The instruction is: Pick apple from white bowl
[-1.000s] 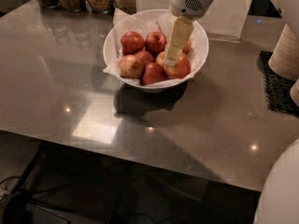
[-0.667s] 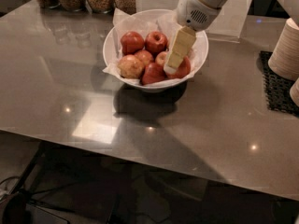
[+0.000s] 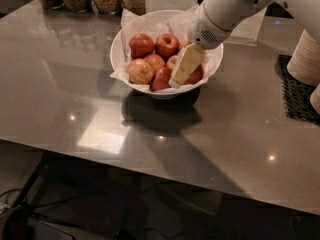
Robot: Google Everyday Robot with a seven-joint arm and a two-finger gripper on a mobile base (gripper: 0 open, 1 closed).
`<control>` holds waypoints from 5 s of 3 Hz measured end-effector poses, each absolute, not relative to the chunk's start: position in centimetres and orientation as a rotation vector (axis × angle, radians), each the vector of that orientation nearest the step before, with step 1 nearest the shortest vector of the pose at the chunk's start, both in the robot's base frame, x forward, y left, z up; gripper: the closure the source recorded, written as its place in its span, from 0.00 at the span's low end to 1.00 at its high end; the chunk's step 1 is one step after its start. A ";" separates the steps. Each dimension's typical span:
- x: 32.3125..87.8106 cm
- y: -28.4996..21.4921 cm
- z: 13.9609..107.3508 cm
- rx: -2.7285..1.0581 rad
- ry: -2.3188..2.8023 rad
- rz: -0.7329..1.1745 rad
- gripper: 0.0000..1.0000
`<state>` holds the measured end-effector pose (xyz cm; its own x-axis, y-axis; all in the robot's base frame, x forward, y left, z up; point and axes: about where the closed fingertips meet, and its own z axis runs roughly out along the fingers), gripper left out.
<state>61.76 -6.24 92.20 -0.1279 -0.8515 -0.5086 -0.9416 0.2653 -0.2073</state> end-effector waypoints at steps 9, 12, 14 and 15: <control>62.0 -8.8 92.6 -1.553 2.021 0.236 0.15; 62.6 -8.8 90.8 -1.581 2.057 0.281 0.41; 62.4 -7.4 89.2 -1.641 2.081 0.325 0.38; 62.4 -7.4 89.1 -1.642 2.080 0.326 0.57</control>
Offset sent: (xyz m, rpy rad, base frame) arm 0.0000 0.0000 0.0000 0.0000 0.0000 0.0000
